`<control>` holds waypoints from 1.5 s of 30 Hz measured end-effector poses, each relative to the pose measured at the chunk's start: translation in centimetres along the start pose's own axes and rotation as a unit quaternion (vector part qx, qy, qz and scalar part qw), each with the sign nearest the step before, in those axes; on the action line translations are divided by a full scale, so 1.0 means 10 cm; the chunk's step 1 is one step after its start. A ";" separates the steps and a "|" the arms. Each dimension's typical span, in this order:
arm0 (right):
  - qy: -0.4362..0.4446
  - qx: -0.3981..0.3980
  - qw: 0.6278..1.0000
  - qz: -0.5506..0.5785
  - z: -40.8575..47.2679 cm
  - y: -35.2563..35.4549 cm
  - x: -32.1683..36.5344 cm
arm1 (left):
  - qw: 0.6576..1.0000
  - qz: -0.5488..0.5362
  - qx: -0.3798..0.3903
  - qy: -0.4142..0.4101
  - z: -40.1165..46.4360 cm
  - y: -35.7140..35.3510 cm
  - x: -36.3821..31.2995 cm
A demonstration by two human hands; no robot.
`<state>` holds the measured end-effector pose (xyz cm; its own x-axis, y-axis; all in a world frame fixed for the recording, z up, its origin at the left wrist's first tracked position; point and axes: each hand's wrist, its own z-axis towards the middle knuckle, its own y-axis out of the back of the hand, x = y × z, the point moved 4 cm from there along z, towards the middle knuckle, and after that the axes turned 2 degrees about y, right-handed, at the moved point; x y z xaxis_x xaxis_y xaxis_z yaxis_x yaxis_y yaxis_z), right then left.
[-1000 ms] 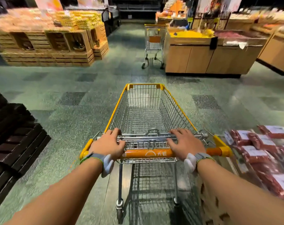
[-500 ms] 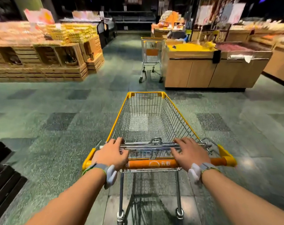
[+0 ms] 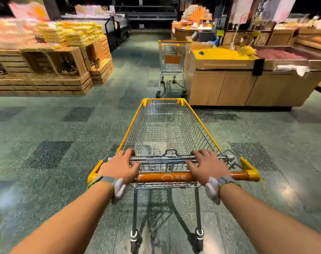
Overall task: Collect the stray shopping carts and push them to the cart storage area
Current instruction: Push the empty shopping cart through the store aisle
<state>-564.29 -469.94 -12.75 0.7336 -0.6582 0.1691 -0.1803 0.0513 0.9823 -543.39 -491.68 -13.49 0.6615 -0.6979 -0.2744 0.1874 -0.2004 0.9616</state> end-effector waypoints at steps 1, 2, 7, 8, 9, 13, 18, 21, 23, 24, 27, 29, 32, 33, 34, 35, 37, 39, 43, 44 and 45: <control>-0.002 0.003 1.000 0.001 0.31 0.02 -0.02 | 1.000 -0.002 0.003 -0.001 0.31 0.01 0.00; -0.002 0.004 1.000 -0.008 0.37 0.05 -0.03 | 1.000 -0.003 0.002 -0.005 0.39 0.01 0.00; -0.011 0.005 1.000 -0.005 1.66 0.12 -0.08 | 1.000 -0.003 0.004 -0.002 1.70 0.06 0.06; -0.011 0.005 1.000 -0.006 1.98 0.14 -0.08 | 1.000 0.000 -0.002 -0.012 2.03 0.09 0.06; -0.007 0.003 1.000 -0.007 2.07 0.17 -0.07 | 1.000 0.006 -0.003 -0.009 2.12 0.12 0.06; -0.023 0.001 1.000 0.001 3.12 0.19 -0.13 | 1.000 0.010 0.004 -0.005 3.23 0.07 0.15; -0.040 0.009 0.999 0.004 4.41 0.30 -0.21 | 1.000 0.018 0.009 -0.012 4.57 0.06 0.20; -0.039 0.006 0.999 0.003 4.96 0.39 -0.24 | 0.999 0.013 0.027 -0.023 5.16 0.08 0.17; -0.042 -0.001 0.999 0.007 5.33 0.43 -0.30 | 0.999 0.010 0.032 -0.025 5.55 0.06 0.17; -0.042 0.004 0.999 0.004 5.55 0.47 -0.31 | 0.999 0.016 0.030 -0.030 5.78 0.07 0.16; -0.044 0.001 0.999 -0.002 6.09 0.54 -0.38 | 0.999 0.011 0.030 -0.037 6.38 0.05 0.14; -0.046 -0.002 0.999 0.000 6.61 0.60 -0.46 | 0.999 0.013 0.032 -0.037 6.92 0.03 0.09; -0.045 -0.005 0.999 0.004 7.20 0.67 -0.58 | 0.999 0.007 0.032 -0.032 7.54 0.03 0.02; -0.041 -0.009 0.999 0.005 7.52 0.70 -0.66 | 0.999 0.005 0.027 -0.033 7.87 0.00 -0.03; -0.042 -0.005 0.999 0.003 7.60 0.74 -0.66 | 0.999 0.005 0.031 -0.034 7.94 0.02 -0.04; -0.044 -0.001 0.999 0.003 7.88 0.77 -0.73 | 0.999 0.007 0.030 -0.029 8.22 0.01 -0.08; -0.044 -0.003 0.999 -0.001 8.29 0.83 -0.83 | 0.999 0.006 0.030 -0.034 8.64 0.00 -0.16; -0.048 0.005 0.999 0.008 8.86 0.89 -0.98 | 0.999 0.003 0.033 -0.033 9.23 -0.05 -0.26; -0.043 0.009 0.999 -0.002 9.46 1.01 -1.09 | 0.999 0.006 0.035 -0.029 9.87 -0.06 -0.31; -0.041 0.015 0.999 0.001 9.71 1.04 -1.14 | 0.999 0.007 0.037 -0.027 10.12 -0.08 -0.34; -0.048 0.015 0.999 0.004 9.91 1.05 -1.21 | 0.999 0.001 0.040 -0.019 10.34 -0.12 -0.35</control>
<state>-639.98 -535.93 -12.53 0.6665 -0.7267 0.1663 -0.2061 0.0348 0.9779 -620.99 -560.06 -13.82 0.6330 -0.7241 -0.2738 0.1271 -0.2517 0.9594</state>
